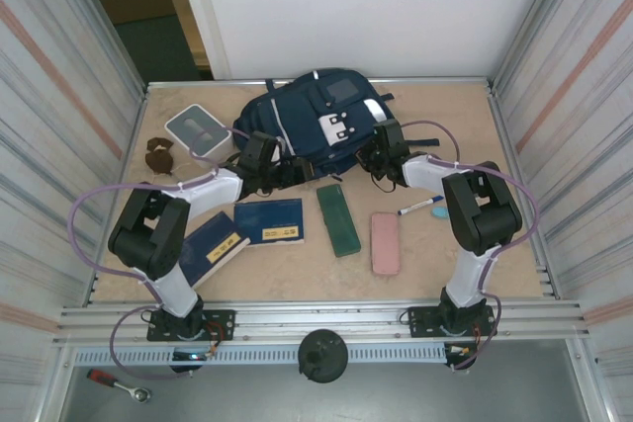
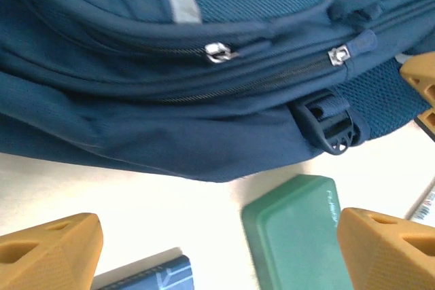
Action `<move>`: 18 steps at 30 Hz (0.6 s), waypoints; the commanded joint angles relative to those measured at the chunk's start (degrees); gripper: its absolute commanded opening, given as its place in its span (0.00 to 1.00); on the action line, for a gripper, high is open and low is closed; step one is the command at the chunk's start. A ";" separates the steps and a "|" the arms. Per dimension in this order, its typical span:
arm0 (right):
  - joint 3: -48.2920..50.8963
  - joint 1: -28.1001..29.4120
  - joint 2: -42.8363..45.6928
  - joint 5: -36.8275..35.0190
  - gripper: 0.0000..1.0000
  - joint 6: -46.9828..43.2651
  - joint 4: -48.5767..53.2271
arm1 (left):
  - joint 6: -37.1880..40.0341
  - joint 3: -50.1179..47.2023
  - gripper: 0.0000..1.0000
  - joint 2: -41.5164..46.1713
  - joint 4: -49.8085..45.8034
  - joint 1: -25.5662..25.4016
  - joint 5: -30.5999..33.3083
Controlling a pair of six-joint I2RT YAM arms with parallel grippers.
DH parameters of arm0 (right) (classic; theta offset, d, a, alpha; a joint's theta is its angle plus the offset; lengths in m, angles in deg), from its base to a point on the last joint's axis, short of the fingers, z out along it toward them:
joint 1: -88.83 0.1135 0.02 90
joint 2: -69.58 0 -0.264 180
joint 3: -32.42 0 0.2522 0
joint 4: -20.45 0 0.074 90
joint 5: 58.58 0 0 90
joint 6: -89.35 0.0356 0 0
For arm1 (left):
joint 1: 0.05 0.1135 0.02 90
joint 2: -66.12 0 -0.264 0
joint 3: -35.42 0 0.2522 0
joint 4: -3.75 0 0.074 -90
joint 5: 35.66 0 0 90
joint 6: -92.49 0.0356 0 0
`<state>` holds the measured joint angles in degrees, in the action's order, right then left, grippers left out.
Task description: Pack books, pencil case, and school supplies into a backpack
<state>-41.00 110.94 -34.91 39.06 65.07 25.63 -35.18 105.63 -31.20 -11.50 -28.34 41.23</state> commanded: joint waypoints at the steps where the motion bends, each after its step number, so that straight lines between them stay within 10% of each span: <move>1: -0.80 0.05 4.28 2.41 0.00 5.69 -8.68 | -2.92 0.07 0.89 -0.92 2.89 -0.36 -1.11; 18: 2.18 0.83 10.18 4.45 0.00 8.12 -8.41 | -7.15 1.92 0.97 -3.84 6.97 -0.36 -3.24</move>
<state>-39.23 111.24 -28.57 42.16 72.43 20.50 -41.10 106.02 -34.18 -6.48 -28.78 38.85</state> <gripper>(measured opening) 0.067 0.967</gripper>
